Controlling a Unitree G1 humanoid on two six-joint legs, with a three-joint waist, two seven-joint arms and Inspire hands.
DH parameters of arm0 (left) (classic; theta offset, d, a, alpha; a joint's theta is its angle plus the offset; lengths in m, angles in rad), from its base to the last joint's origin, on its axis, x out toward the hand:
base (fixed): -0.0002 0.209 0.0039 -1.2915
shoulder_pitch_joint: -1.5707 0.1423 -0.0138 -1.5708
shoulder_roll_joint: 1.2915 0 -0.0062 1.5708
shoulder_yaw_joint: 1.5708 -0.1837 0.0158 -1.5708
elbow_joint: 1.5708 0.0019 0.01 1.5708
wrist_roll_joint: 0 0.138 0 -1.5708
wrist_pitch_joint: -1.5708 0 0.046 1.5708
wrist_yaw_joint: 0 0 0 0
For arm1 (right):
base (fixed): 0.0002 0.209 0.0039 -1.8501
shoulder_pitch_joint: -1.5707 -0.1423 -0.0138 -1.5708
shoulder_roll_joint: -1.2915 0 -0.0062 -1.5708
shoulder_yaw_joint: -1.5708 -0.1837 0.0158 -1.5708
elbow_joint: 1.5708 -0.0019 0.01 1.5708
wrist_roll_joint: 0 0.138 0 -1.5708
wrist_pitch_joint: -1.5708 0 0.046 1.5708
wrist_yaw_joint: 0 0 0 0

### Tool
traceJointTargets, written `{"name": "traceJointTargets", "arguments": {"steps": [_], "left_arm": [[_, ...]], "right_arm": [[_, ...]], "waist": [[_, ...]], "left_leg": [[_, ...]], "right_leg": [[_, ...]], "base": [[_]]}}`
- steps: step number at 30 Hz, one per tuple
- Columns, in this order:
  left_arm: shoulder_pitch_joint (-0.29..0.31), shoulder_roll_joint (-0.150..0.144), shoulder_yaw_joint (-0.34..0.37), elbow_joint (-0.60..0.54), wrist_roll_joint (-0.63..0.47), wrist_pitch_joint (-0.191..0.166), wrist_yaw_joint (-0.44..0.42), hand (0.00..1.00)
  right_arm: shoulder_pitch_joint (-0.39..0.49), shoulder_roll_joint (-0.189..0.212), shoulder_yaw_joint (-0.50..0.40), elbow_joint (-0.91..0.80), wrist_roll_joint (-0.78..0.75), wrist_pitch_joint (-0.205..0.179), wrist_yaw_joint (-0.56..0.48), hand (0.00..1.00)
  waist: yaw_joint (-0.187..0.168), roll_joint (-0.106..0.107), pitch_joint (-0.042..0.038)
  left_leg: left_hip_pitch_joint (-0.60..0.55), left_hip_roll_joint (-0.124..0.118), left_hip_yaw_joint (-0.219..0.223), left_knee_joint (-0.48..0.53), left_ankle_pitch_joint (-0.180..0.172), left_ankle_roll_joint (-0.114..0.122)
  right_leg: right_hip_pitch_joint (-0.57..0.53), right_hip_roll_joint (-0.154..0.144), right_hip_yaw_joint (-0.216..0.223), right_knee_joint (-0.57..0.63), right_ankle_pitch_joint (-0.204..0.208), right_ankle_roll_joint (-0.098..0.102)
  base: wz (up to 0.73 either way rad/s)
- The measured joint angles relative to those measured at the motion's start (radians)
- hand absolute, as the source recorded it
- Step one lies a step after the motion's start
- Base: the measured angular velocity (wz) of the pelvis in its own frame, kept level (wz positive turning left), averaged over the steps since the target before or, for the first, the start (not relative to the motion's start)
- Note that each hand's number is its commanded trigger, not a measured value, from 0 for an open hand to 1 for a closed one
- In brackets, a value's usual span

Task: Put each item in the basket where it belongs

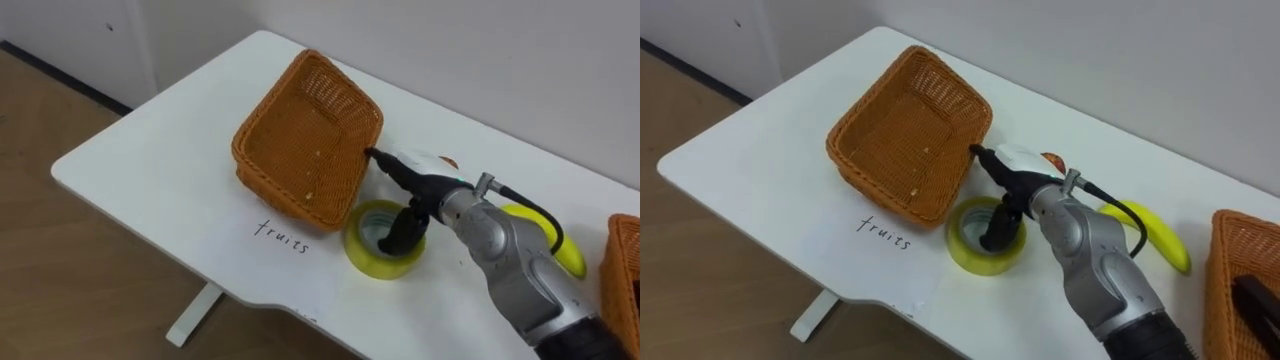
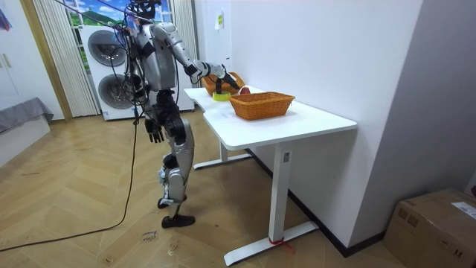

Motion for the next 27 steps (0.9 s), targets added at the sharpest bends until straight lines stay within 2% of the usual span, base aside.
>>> {"name": "traceJointTargets", "arguments": {"steps": [8, 12, 16, 27], "left_arm": [[-0.007, -0.002, -0.002, -0.006, 0.013, 0.001, 0.001, 0.0], [0.0, -0.003, -0.017, -0.042, 0.012, 0.001, 0.015, 0.0], [-0.005, -0.003, -0.017, -0.044, 0.012, -0.001, 0.036, 0.0], [-0.003, -0.007, -0.016, -0.044, 0.012, -0.003, 0.052, 0.0]], "right_arm": [[0.008, 0.0, 0.0, -0.015, 0.001, 0.0, -0.006, 0.0], [0.01, 0.0, 0.001, -0.015, 0.01, -0.003, -0.027, 0.0], [0.011, 0.004, 0.003, -0.015, 0.046, -0.012, -0.064, 0.0], [0.011, 0.012, 0.003, -0.017, 0.081, -0.013, -0.129, 0.0]], "waist": [[-0.002, 0.003, -0.0011], [0.002, 0.015, -0.0053], [0.0, 0.023, -0.0048], [-0.002, 0.019, -0.0065]], "left_leg": [[0.0, 0.001, 0.005, -0.002, 0.0, 0.0], [0.0, 0.001, 0.011, -0.004, 0.001, 0.001], [0.0, 0.001, 0.011, -0.006, 0.001, 0.001], [0.002, 0.002, 0.019, -0.016, 0.001, 0.001]], "right_leg": [[-0.003, 0.0, 0.005, 0.0, 0.0, 0.0], [-0.007, 0.0, 0.016, 0.0, 0.0, 0.0], [-0.008, 0.001, 0.02, 0.0, 0.0, 0.0], [-0.013, 0.002, 0.032, 0.0, 0.0, 0.0]], "base": [[-0.01], [-0.02], [-0.01], [0.0]]}}
